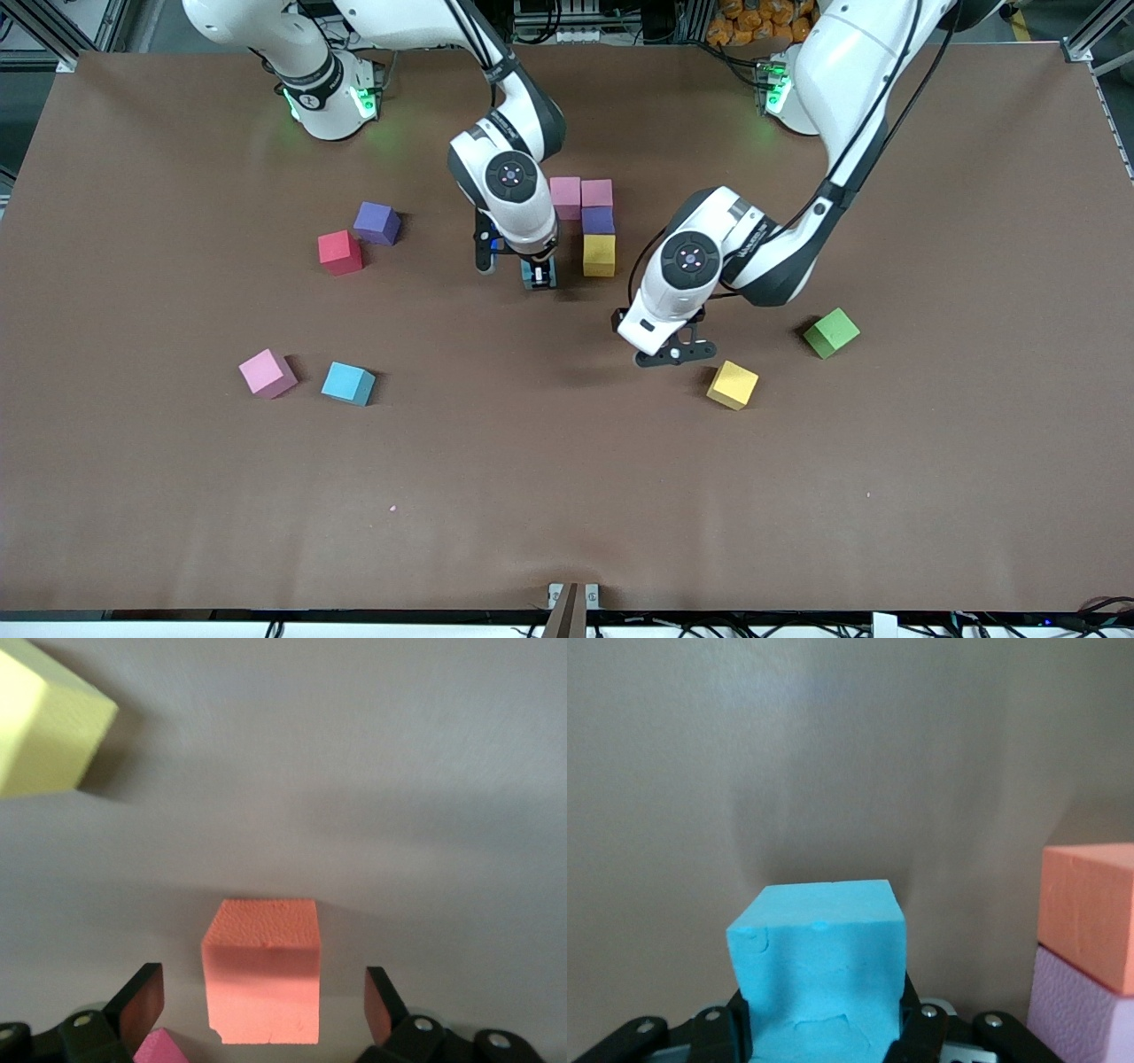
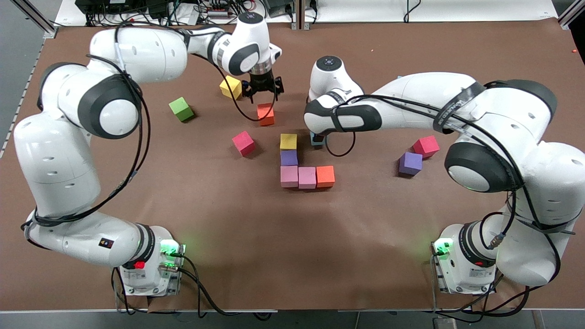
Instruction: Form number 2 with 11 blocks
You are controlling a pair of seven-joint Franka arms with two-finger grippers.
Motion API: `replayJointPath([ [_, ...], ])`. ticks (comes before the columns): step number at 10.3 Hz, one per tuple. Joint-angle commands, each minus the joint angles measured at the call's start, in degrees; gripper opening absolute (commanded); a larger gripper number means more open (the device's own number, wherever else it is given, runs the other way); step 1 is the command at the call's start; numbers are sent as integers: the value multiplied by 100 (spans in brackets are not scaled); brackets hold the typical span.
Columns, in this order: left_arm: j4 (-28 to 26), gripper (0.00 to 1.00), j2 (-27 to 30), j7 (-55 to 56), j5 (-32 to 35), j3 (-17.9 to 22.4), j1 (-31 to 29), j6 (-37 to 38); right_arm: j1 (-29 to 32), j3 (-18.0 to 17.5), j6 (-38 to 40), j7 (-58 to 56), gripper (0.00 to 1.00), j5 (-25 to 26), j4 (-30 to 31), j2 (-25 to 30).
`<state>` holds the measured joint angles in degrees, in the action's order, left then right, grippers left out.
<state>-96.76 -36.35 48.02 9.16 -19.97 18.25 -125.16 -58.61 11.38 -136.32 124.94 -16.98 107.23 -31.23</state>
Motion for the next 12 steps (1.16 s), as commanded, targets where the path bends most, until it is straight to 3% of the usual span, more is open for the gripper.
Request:
replayJointPath([
  [1,-115,100,-73,-153,-117,20,12,79,-89,40,61,399,45,2,-386,-261],
  [6,-282,100,-126,-135,-143,2,12,79,-264,40,262,681,45,-7,-493,-376],
  [8,-282,49,-126,-153,-134,2,21,79,-308,40,316,830,45,-7,-493,-358],
  [12,-256,39,-135,-100,-178,11,12,79,-370,31,246,1023,45,-15,-510,-358],
])
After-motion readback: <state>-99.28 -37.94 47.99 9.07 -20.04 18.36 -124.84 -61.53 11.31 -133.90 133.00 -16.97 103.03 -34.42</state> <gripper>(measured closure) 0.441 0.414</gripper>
